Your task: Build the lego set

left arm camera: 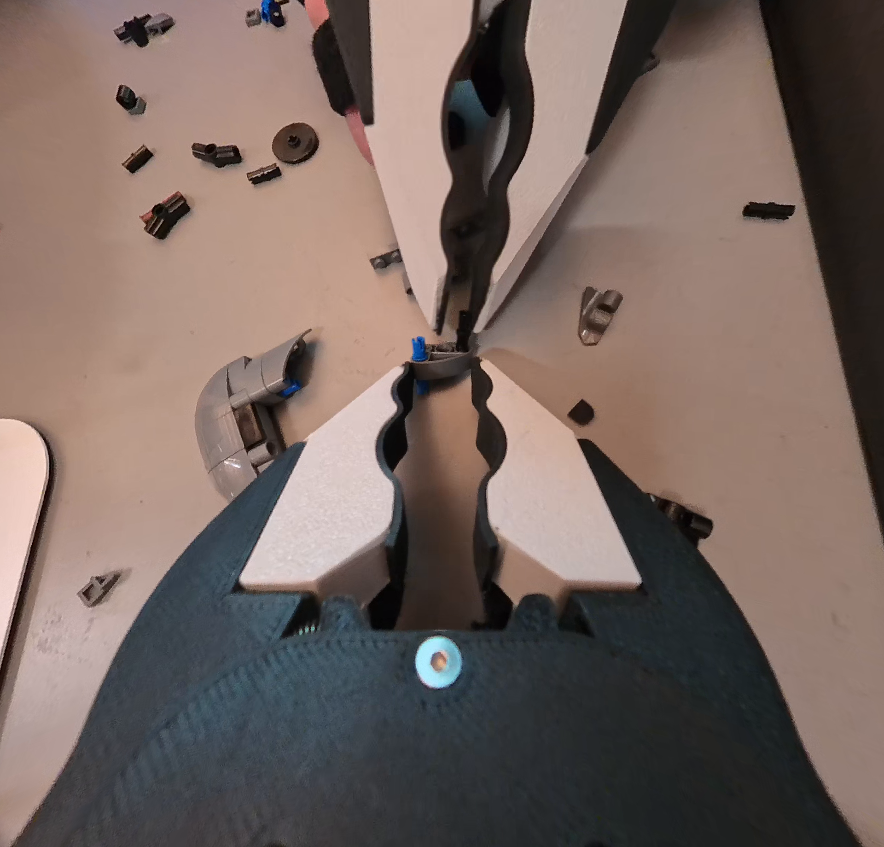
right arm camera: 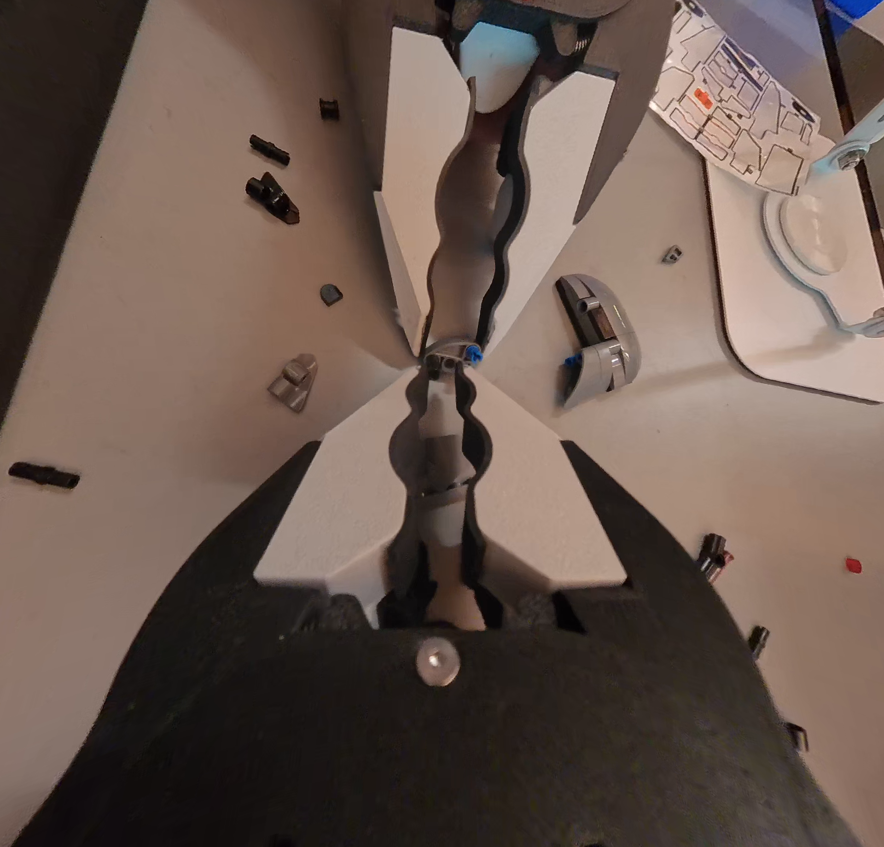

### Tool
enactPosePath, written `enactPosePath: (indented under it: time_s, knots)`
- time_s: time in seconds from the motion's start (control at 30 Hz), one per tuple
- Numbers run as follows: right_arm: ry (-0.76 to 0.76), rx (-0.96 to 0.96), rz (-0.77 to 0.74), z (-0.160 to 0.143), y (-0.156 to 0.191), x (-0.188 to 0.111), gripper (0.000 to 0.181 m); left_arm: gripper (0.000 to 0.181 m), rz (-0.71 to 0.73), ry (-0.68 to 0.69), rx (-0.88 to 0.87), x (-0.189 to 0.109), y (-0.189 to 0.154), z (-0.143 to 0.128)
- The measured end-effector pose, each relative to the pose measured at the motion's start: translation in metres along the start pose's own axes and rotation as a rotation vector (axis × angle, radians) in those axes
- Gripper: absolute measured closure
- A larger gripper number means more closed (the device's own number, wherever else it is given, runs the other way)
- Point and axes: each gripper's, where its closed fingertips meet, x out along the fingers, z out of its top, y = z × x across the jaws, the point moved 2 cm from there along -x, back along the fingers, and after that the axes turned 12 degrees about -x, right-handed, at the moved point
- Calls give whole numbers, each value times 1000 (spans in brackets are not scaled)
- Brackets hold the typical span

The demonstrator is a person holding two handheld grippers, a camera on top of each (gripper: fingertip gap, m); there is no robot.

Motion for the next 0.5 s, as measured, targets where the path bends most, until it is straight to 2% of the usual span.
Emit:
enactPosePath:
  time_s: [0.1, 0.33, 0.5]
  knots:
    - [-20, 7, 1, 2, -1, -3, 175, 159, -5, 0, 3, 1, -1, 1]
    - [29, 47, -43, -13, -12, -23, 165, 159, -8, 0, 4, 1, -1, 1]
    - [106, 95, 14, -32, -4, -19, 149, 159, -9, 1, 5, 1, -1, 1]
